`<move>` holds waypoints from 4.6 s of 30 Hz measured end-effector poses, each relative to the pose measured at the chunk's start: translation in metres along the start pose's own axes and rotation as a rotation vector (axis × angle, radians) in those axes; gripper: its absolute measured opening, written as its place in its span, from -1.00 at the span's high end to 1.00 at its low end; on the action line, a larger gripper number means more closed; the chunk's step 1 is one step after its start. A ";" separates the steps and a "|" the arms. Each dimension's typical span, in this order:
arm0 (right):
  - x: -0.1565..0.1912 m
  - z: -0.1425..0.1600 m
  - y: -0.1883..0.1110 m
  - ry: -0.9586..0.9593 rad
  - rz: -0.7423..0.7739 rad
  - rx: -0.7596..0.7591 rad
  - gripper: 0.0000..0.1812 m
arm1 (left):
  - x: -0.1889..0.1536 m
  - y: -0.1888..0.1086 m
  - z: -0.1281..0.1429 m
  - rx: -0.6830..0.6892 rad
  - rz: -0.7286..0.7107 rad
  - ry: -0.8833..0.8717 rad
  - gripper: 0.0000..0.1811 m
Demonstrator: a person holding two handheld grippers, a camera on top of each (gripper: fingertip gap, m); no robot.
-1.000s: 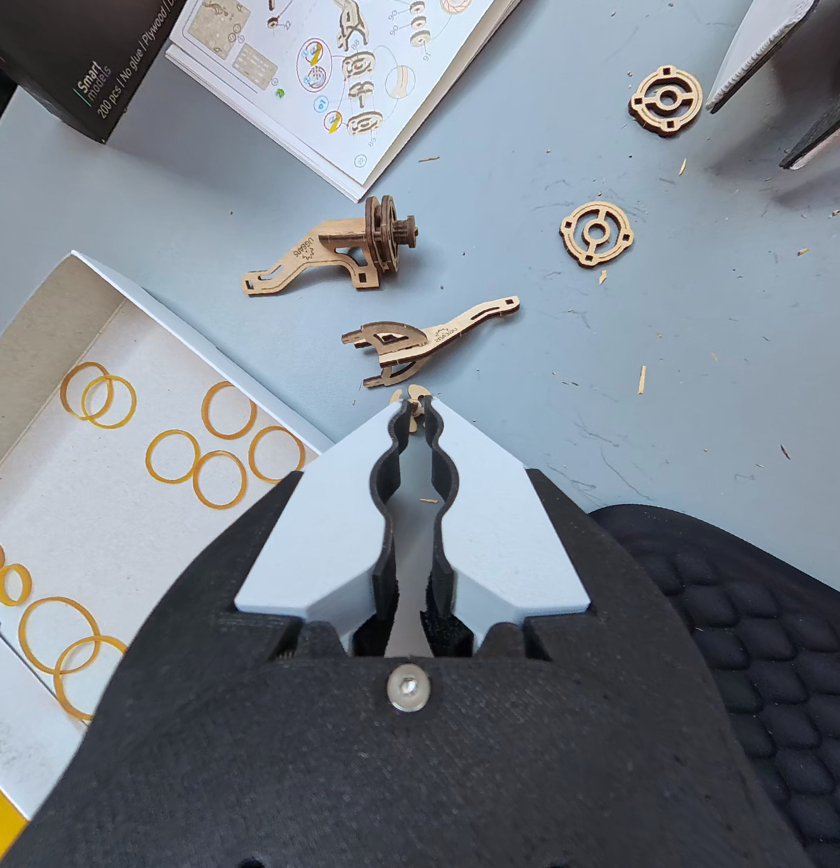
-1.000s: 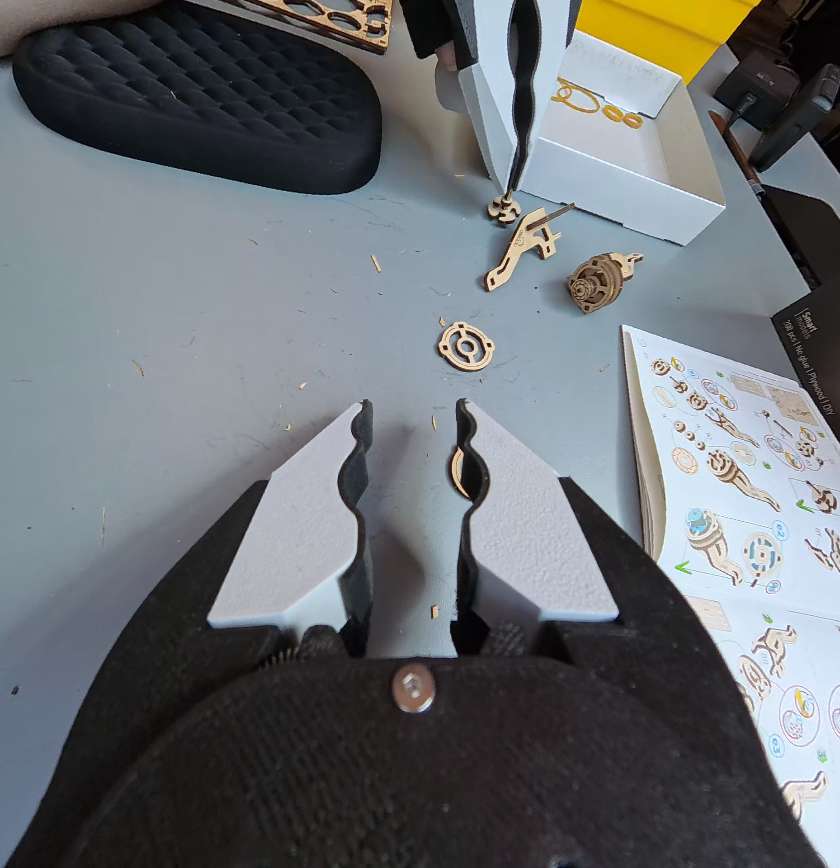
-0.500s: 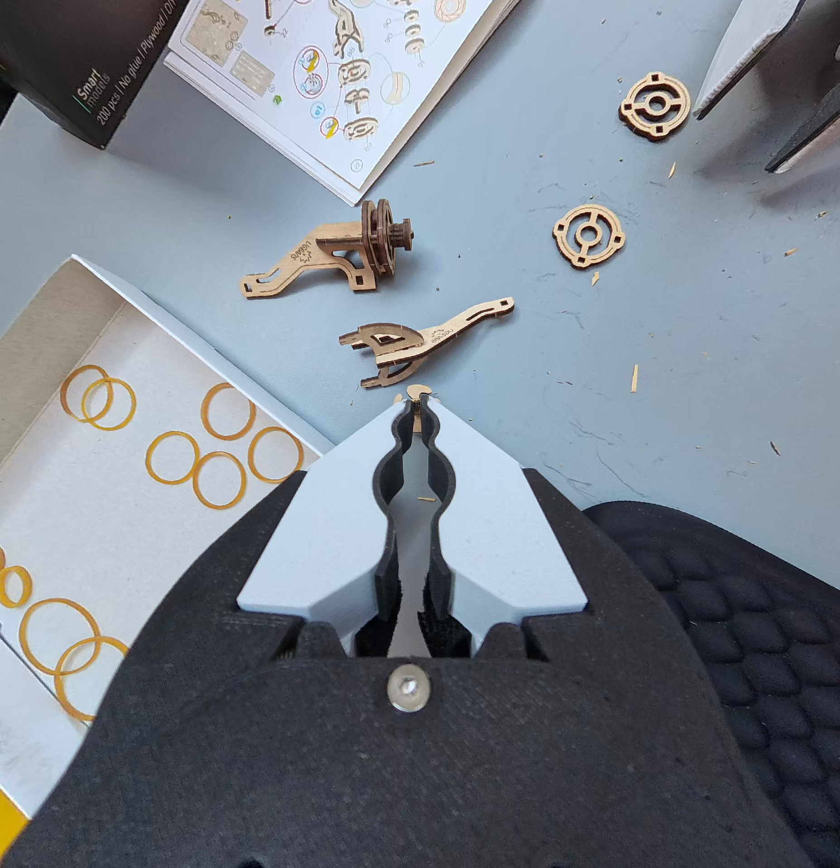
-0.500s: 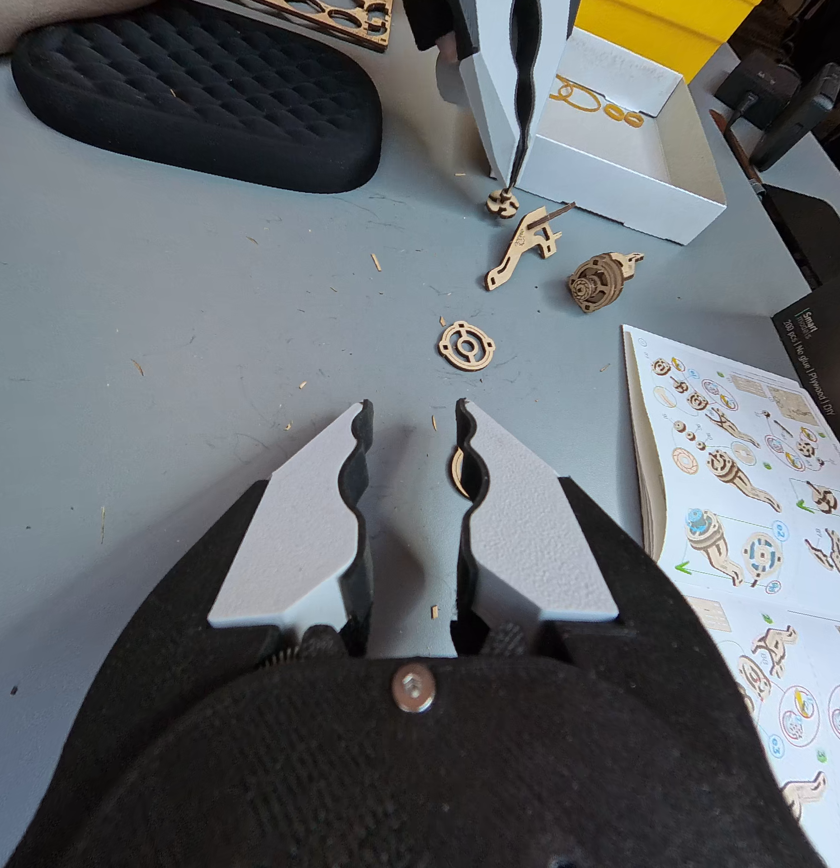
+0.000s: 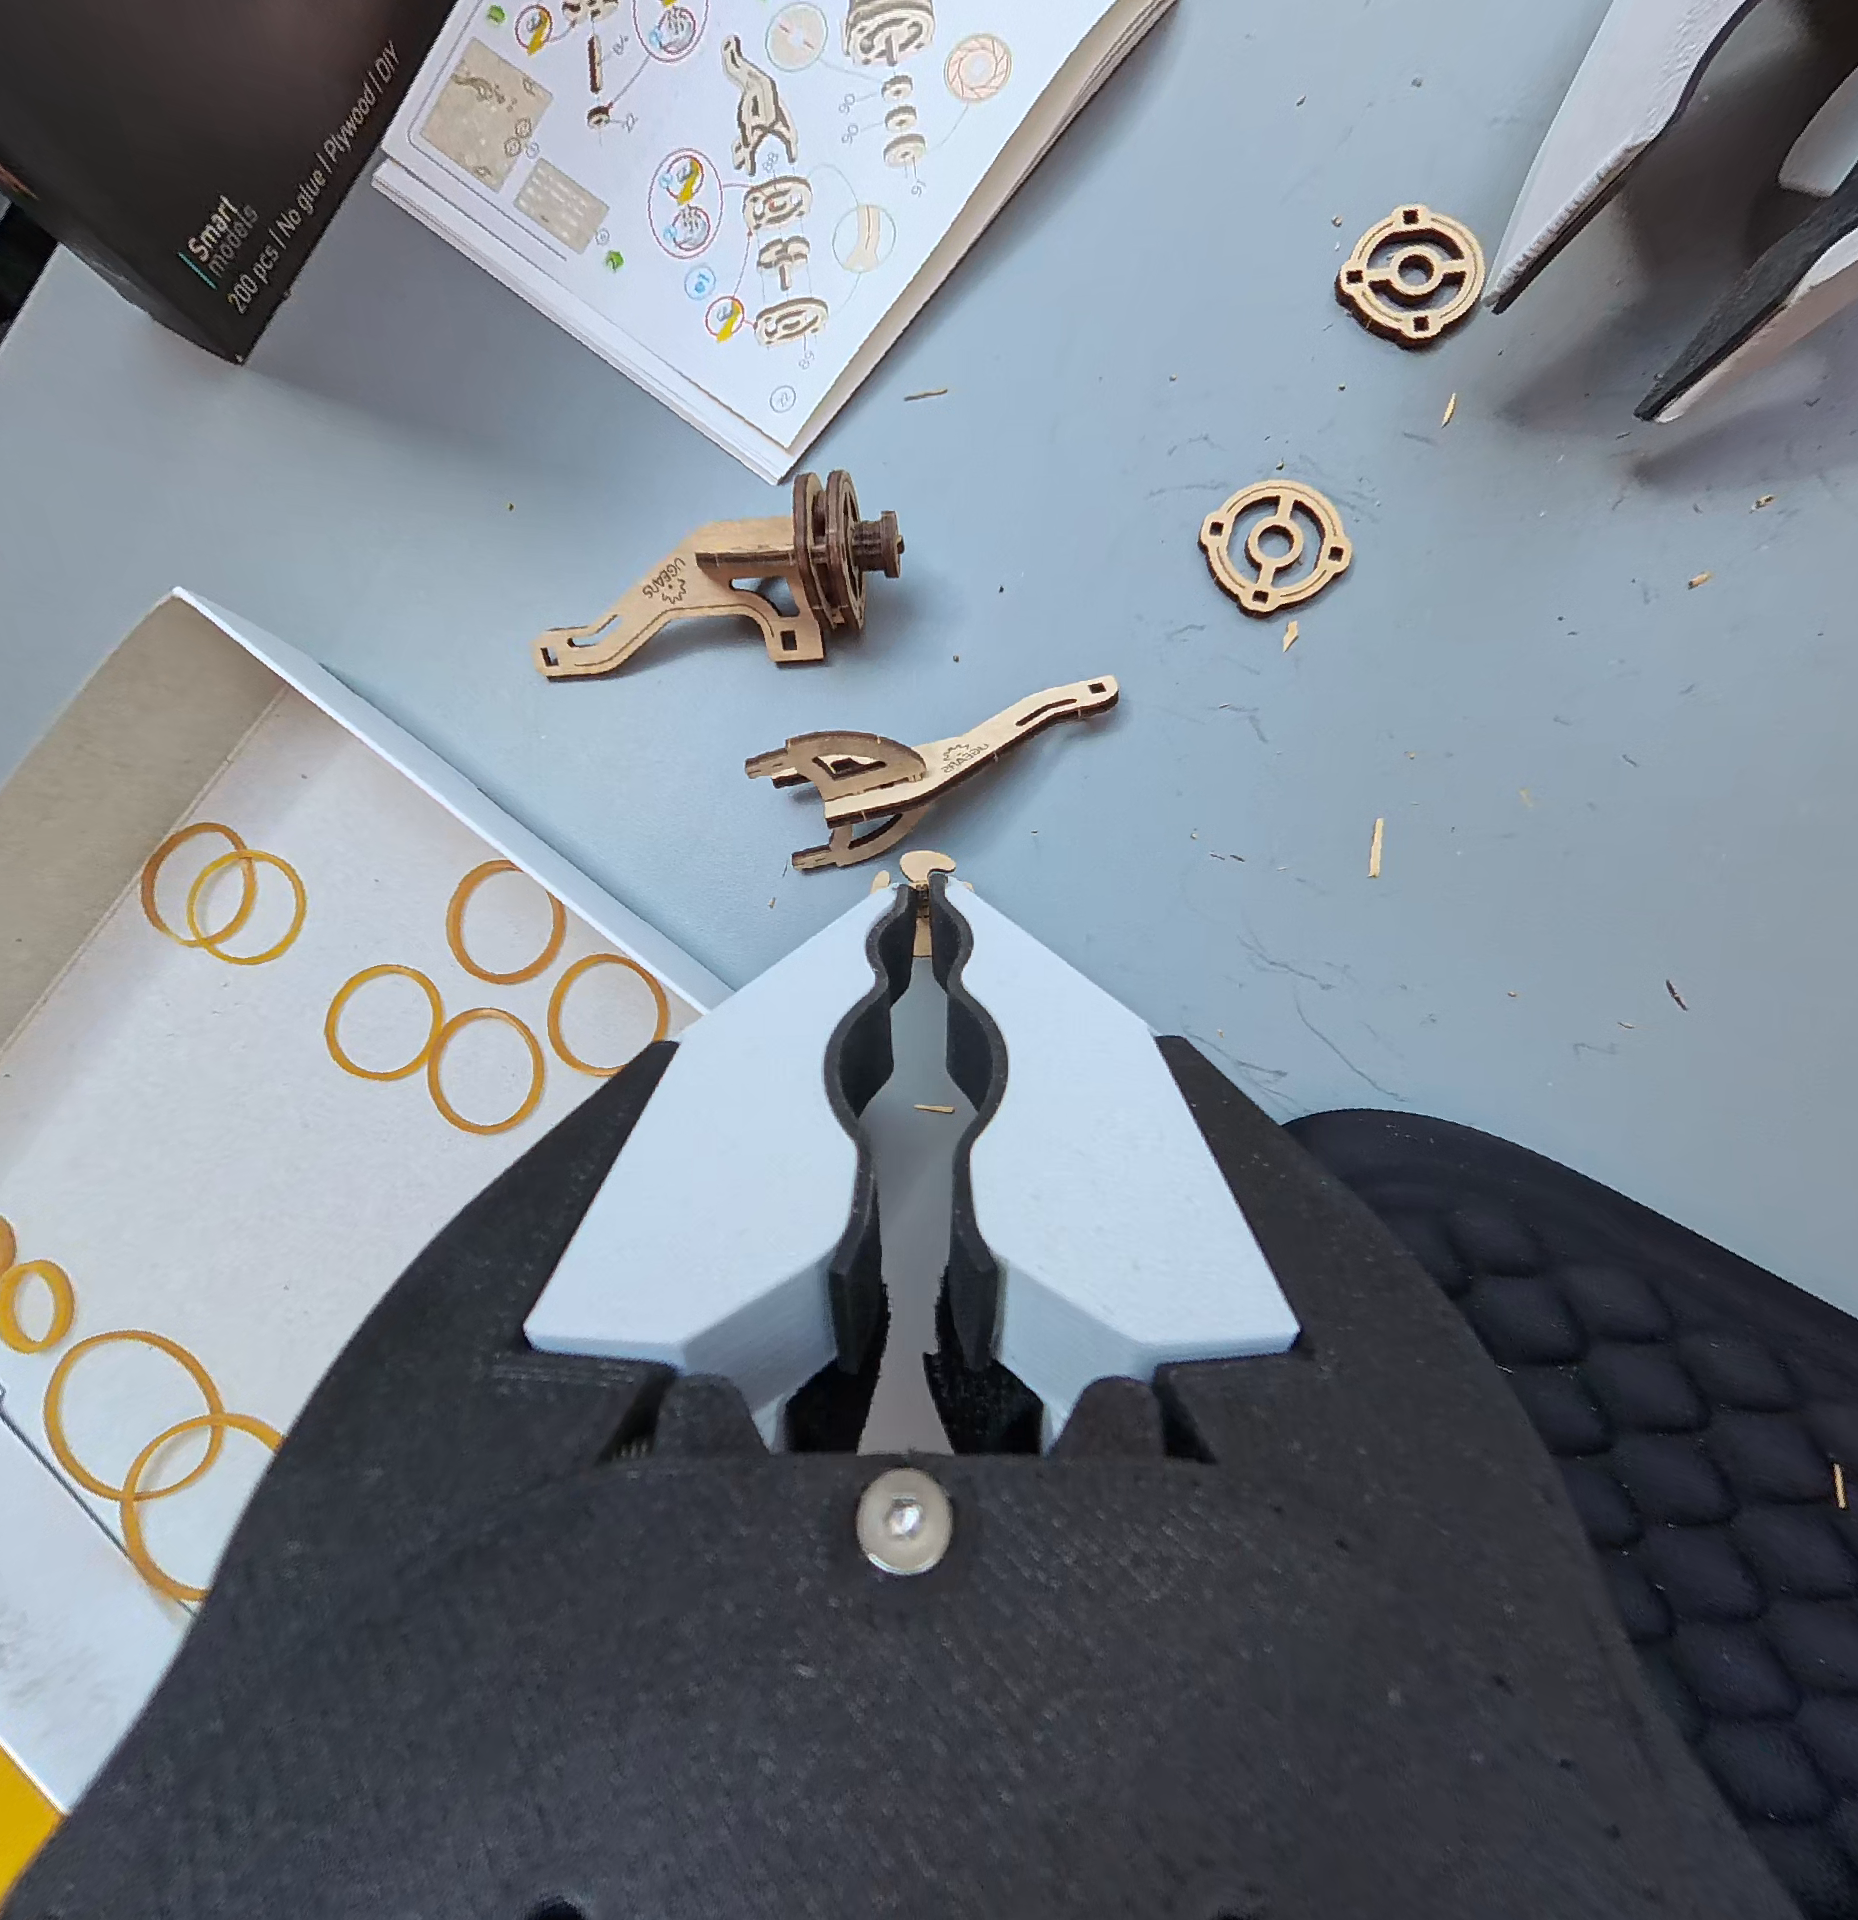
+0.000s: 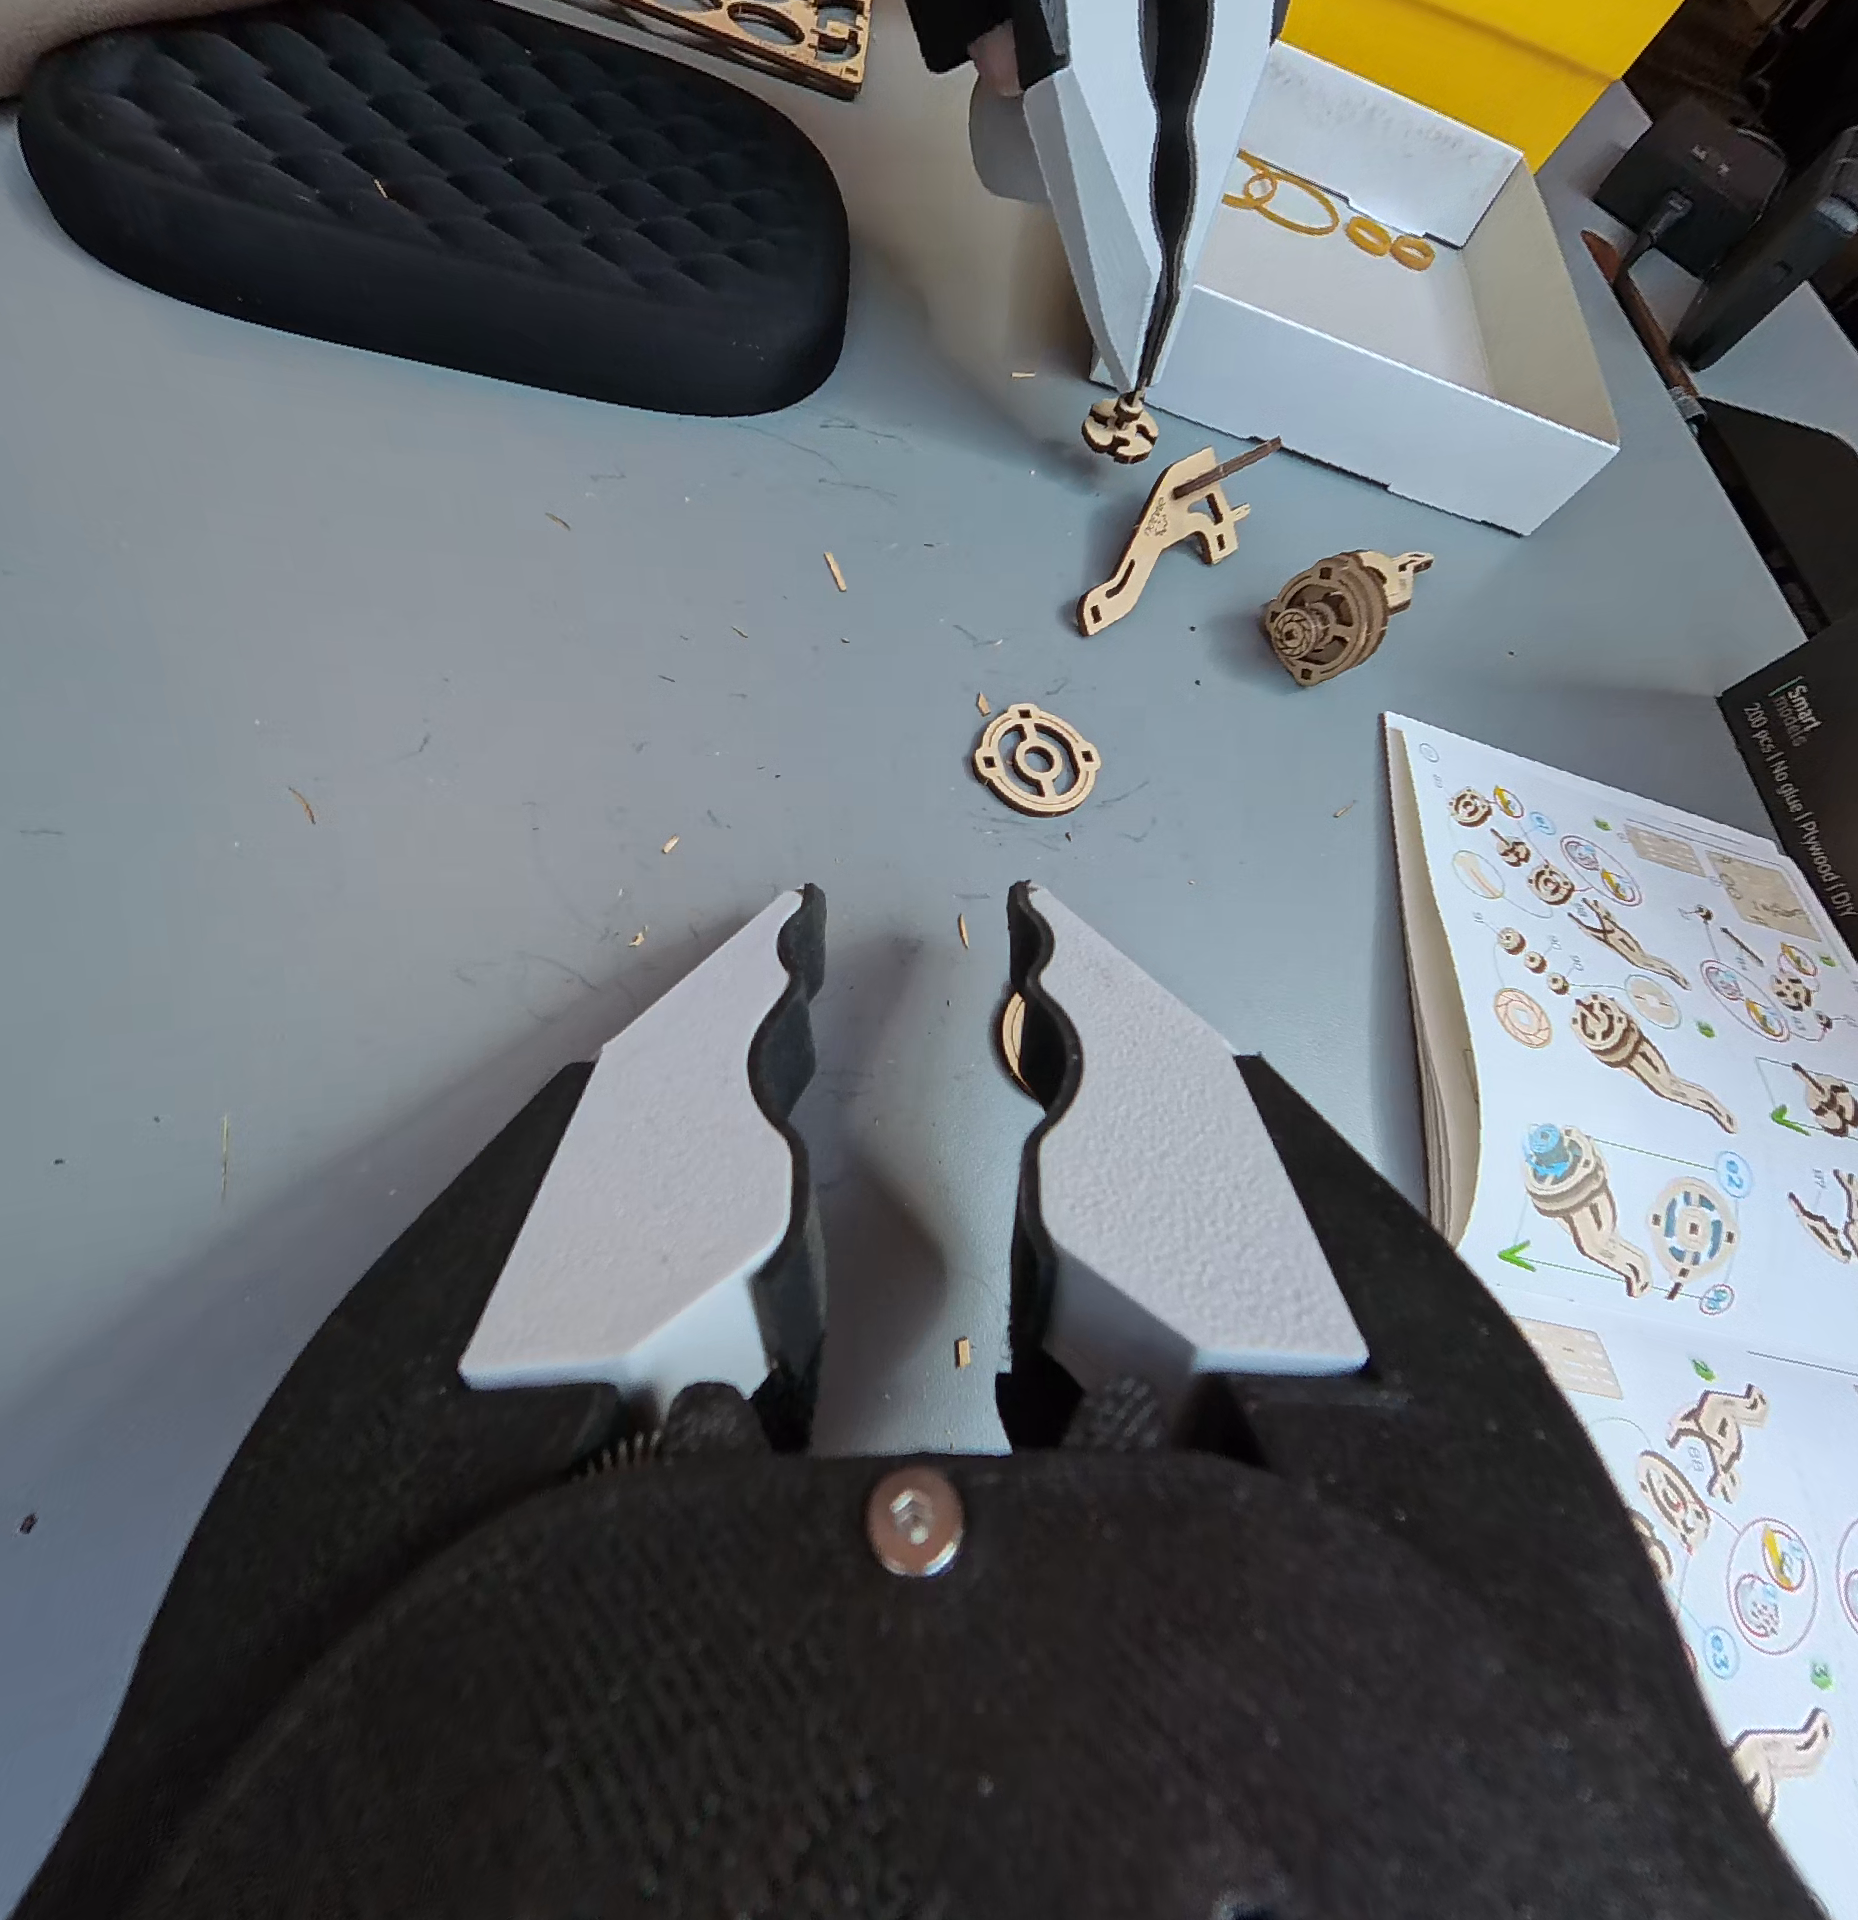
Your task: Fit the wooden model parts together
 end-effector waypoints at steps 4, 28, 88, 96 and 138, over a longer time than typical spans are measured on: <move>0.000 0.000 0.000 0.000 -0.001 0.004 0.62 | 0.000 0.000 0.000 -0.001 0.002 0.000 0.99; 0.001 0.002 0.002 -0.009 0.003 0.026 0.62 | -0.013 0.006 -0.015 -0.069 0.109 0.039 0.99; -0.001 0.004 0.003 0.007 -0.010 0.034 0.62 | -0.029 0.025 -0.028 -0.064 0.198 0.124 0.93; -0.001 0.004 0.003 0.006 -0.010 0.035 0.62 | -0.030 0.026 -0.027 -0.055 0.204 0.125 0.95; 0.000 0.005 0.004 -0.001 -0.012 0.047 0.62 | -0.027 0.018 -0.023 -0.080 0.204 0.100 0.88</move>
Point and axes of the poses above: each gripper's, where its closed fingertips meet, y out along the fingers, z out of its underside, x = y × z across the jaws, the point moved 9 cm from there along -y, back along the fingers, and after that the axes turned 14 degrees about y, right-handed, at the moved point
